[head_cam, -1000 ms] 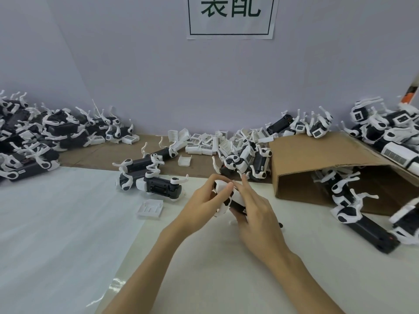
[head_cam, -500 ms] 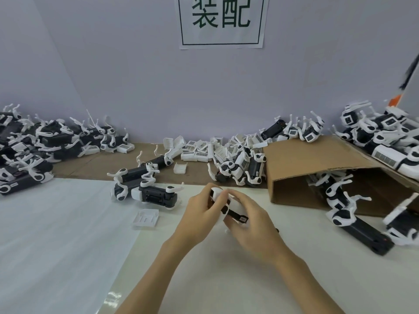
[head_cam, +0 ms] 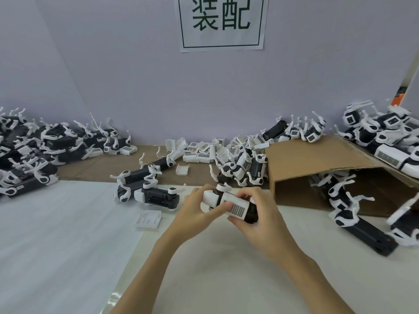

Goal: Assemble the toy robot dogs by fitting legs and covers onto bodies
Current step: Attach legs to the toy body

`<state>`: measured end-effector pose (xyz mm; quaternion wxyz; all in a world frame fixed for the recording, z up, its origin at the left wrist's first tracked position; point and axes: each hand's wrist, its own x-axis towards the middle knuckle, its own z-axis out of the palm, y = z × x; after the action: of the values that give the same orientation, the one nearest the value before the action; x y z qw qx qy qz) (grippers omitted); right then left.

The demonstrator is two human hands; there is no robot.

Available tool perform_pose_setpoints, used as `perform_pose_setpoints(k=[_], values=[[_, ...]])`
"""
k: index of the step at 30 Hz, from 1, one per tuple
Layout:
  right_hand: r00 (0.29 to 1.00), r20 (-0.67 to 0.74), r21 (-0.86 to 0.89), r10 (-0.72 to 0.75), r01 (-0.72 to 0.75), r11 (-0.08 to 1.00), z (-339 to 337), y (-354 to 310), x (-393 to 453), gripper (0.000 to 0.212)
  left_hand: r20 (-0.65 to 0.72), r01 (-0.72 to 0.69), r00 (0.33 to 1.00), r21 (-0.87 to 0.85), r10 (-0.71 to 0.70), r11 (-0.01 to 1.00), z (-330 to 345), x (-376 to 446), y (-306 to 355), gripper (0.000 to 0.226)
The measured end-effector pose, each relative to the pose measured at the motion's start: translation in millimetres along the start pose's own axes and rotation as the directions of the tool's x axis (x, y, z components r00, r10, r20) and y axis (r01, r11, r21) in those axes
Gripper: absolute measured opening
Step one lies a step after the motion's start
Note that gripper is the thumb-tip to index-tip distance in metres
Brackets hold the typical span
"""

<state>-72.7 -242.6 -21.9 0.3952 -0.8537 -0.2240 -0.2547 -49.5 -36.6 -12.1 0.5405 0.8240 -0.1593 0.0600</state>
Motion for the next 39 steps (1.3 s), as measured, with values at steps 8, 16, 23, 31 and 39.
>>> perform_pose_setpoints(k=[8,16,23,31,39], values=[[0.997,0.071,-0.129,0.016,-0.007,0.992,-6.6,1.3,2.9,0.034,0.003,-0.142,0.990,0.105,0.143,0.984,-1.8,-0.9,-3.6,0.041],[0.991,0.108,0.089,0.077,-0.087,0.992,-2.4,-12.8,-2.6,0.043,-0.207,-0.023,0.978,-0.139,-0.006,0.990,13.5,1.5,8.3,0.027],[0.990,0.090,0.122,0.107,-0.118,0.986,2.4,-5.8,-3.6,0.046,-0.141,-0.017,0.989,0.144,0.038,0.989,14.6,-2.8,7.7,0.046],[0.991,0.018,-0.154,0.133,-0.129,0.980,7.7,12.2,-4.3,0.057,-0.129,-0.119,0.984,0.033,0.123,0.992,23.2,-6.5,15.7,0.025],[0.981,0.092,0.052,0.171,-0.177,0.983,-4.0,18.5,-4.6,0.036,-0.122,-0.070,0.991,-0.188,0.048,0.980,20.7,-6.2,27.5,0.028]])
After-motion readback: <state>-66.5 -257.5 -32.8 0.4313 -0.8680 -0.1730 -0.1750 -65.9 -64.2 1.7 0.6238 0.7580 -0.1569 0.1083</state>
